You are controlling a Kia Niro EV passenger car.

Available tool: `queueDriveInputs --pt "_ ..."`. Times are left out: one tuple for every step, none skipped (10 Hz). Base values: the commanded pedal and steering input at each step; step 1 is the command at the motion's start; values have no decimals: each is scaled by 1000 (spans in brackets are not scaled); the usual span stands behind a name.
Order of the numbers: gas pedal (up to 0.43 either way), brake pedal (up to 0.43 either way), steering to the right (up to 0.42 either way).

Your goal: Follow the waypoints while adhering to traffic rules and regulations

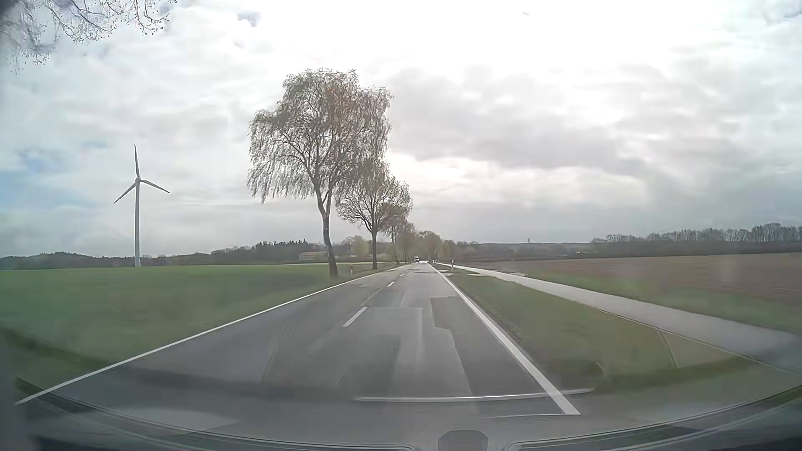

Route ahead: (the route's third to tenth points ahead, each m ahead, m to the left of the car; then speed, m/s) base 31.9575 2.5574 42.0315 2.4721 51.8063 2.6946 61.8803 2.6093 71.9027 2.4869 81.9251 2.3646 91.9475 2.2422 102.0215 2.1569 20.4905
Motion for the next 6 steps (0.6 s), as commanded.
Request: queueDriveInputs --pt "157 0 -1" --pt "157 0 -1" --pt "157 0 -2" --pt "157 0 -3" --pt "157 0 -3" --pt "150 0 -3"
